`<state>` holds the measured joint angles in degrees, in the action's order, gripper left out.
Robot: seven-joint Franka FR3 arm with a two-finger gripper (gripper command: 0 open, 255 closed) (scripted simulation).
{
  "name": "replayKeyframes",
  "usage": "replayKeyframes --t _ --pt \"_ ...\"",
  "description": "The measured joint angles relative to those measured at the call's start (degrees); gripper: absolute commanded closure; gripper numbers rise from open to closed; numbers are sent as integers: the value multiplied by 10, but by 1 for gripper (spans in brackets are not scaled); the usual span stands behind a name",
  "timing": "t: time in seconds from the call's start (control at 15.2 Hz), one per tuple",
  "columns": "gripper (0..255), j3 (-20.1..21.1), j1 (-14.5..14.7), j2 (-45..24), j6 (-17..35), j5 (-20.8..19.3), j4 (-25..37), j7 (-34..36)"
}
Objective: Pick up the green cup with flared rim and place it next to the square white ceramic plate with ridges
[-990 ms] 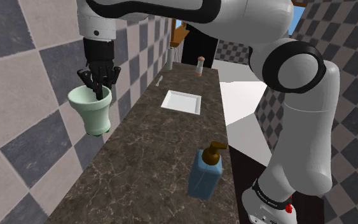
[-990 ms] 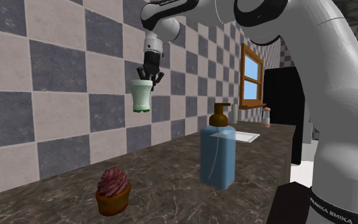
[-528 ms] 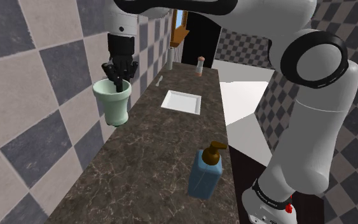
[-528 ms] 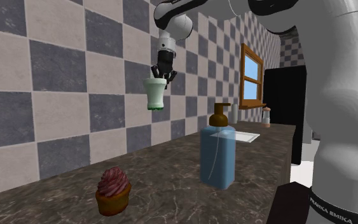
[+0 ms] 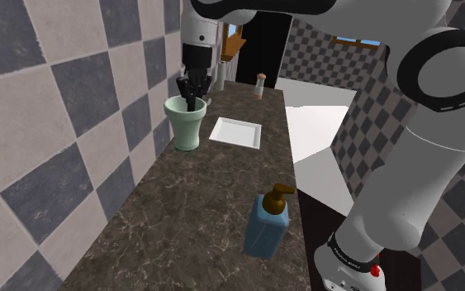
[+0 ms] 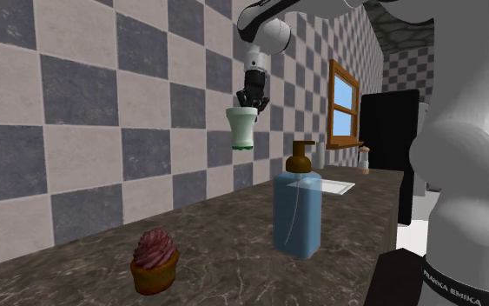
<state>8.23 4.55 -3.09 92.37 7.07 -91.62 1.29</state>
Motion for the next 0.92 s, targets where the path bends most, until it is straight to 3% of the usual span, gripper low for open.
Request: replayKeyframes --t 0.4,0.92 --pt "255 -38 -40 48 4 2 -62 -79" --pt "255 -96 -92 78 -8 -8 -93 -187"
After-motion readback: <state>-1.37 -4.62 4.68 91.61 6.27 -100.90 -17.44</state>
